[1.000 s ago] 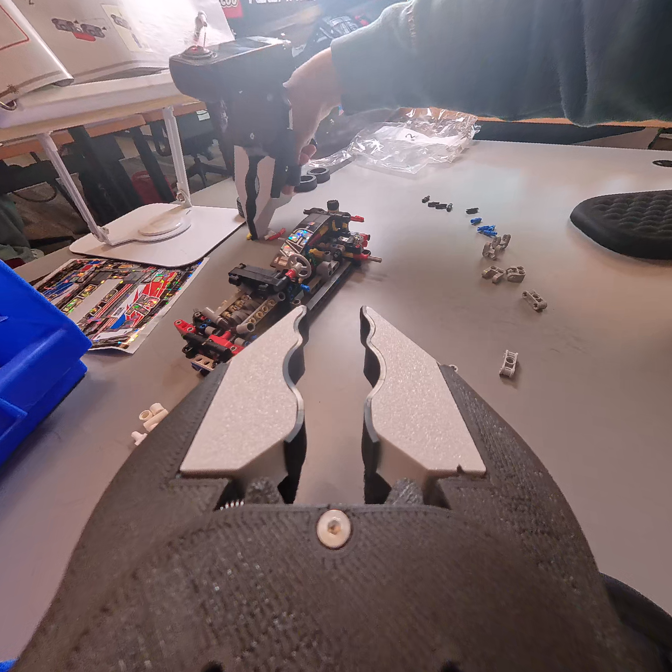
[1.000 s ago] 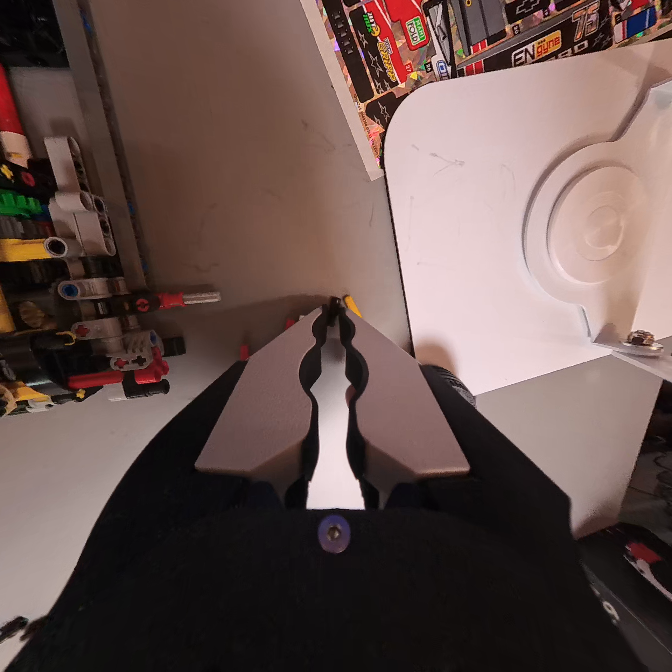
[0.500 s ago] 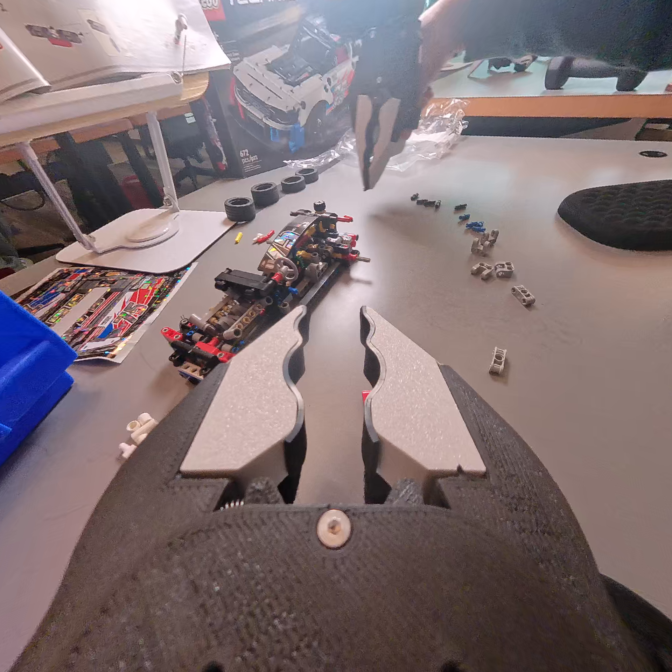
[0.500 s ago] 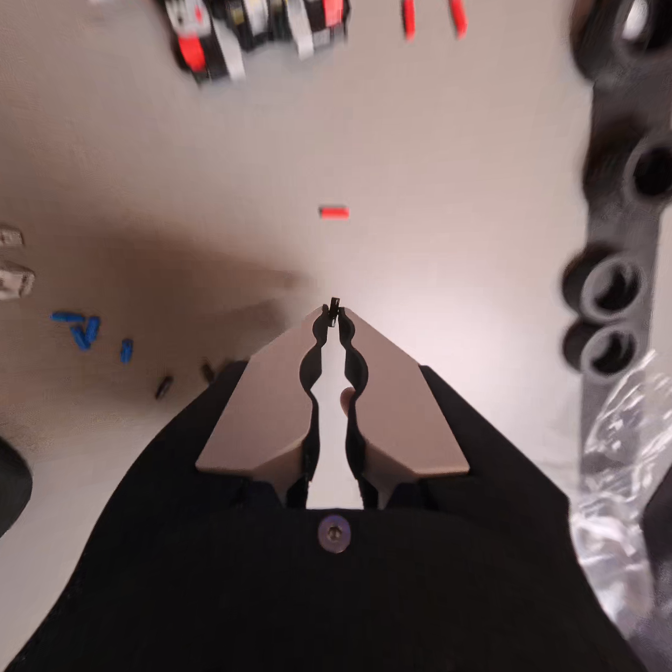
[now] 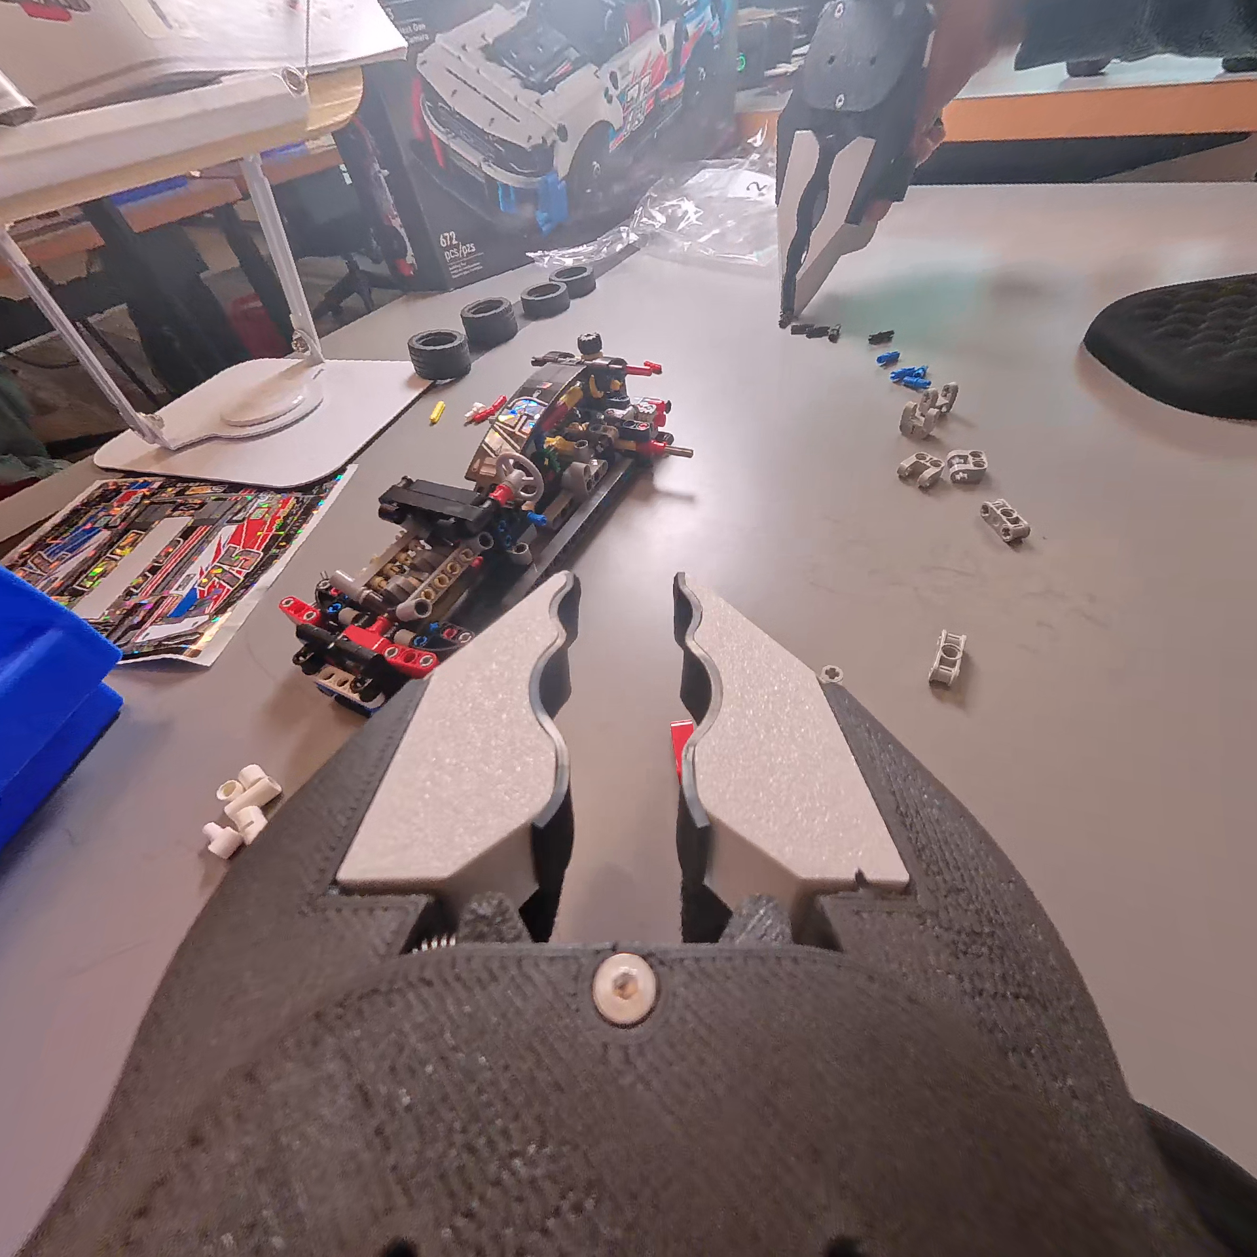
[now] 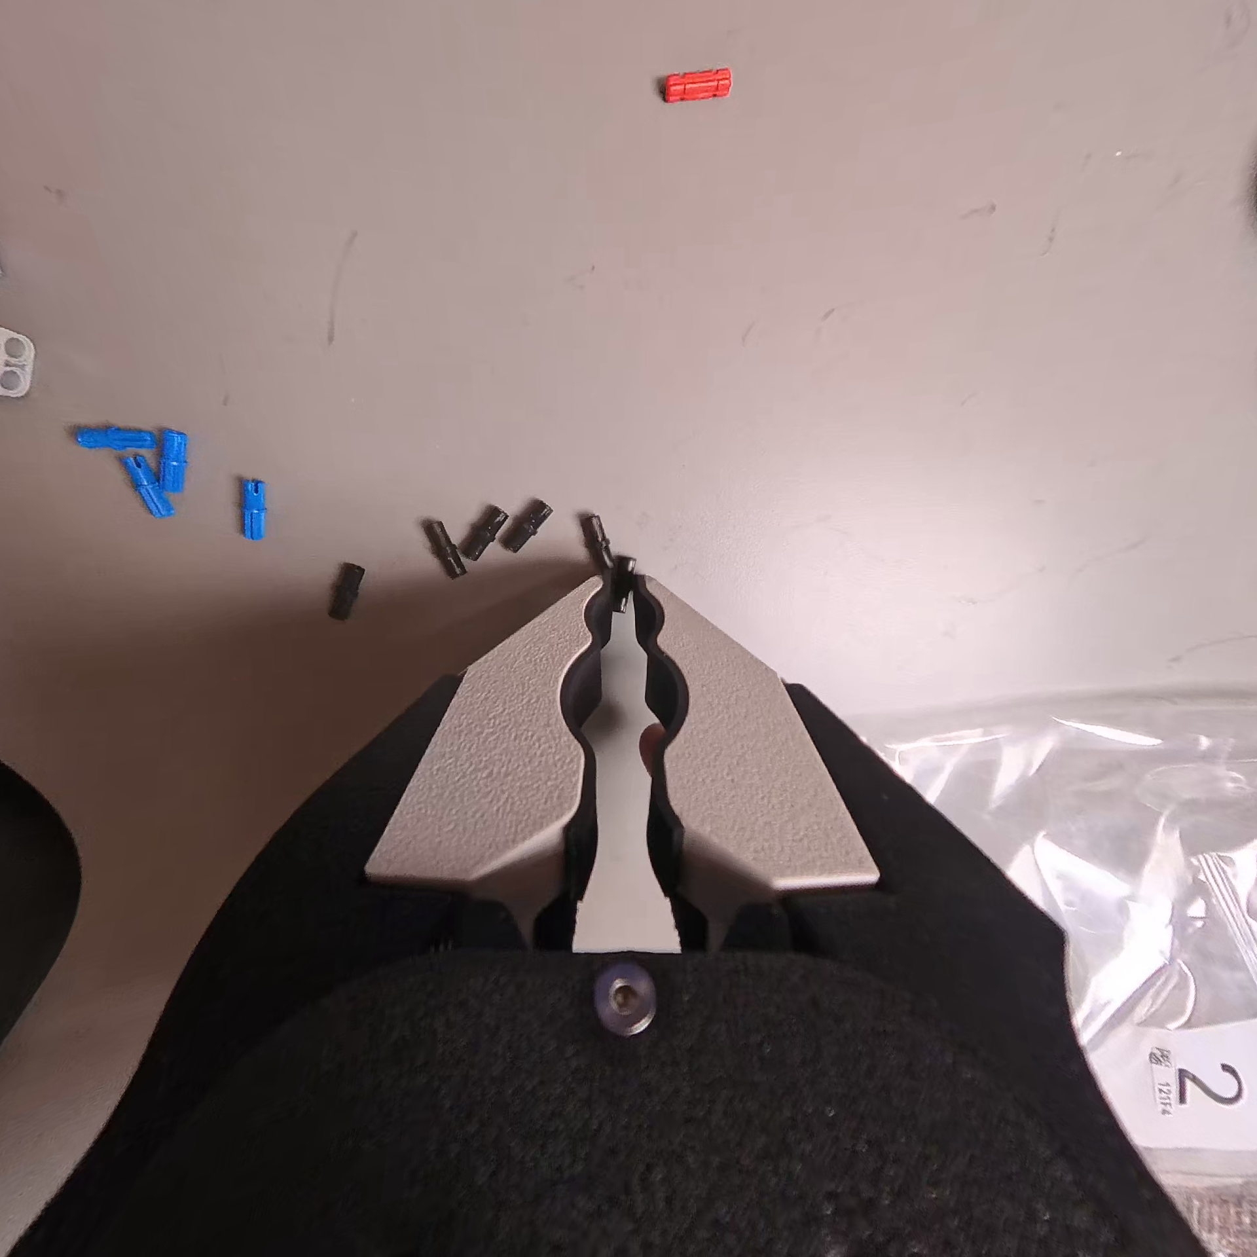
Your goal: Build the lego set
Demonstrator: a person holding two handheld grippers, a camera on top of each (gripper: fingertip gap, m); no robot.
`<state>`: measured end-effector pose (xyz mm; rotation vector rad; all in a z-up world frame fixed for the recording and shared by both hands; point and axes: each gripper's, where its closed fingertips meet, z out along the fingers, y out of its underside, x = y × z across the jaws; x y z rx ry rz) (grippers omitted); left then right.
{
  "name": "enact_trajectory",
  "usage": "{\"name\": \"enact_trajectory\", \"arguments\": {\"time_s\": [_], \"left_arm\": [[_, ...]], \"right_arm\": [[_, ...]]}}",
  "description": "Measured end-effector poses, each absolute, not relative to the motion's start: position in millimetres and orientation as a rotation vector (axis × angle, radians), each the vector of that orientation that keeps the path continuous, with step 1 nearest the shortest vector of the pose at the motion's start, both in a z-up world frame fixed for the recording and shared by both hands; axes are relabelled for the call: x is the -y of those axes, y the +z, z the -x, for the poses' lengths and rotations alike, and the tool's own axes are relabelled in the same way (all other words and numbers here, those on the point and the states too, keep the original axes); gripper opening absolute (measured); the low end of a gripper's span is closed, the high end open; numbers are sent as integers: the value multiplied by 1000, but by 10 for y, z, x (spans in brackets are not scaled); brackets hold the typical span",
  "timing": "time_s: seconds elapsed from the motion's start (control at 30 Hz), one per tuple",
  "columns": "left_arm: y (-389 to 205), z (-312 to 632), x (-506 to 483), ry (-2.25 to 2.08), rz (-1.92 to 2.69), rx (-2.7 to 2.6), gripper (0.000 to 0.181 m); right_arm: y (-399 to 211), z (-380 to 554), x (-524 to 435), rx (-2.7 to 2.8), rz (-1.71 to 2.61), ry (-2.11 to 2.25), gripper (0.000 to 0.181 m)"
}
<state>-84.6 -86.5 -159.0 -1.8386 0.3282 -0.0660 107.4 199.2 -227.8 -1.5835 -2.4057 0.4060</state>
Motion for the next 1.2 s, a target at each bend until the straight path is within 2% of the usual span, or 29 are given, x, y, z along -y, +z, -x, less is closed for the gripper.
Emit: {"name": "enact_trajectory", "arguments": {"time_s": [0.27,0.5,0.77,0.93,1.1,1.2], "left_arm": [[-1590,878,866,-56,1841,-313,26],[-1610,892,857,-59,1850,-308,26],[-1593,985,875,-51,1846,-261,26],[-1599,998,870,-80,1846,-251,26],[-1605,988,872,-80,1848,-257,26],[-1605,993,872,-75,1849,-256,26]], "right_arm": [[-2169,-991,-1998,2385,1558,440,9],[-1761,65,-1861,2289,1340,591,8],[-2190,1087,-1731,2437,1272,592,14],[-2252,1187,-1727,2475,1278,653,14],[-2275,1189,-1687,2491,1259,660,3],[-2273,1148,-1676,2489,1253,651,2]]}}
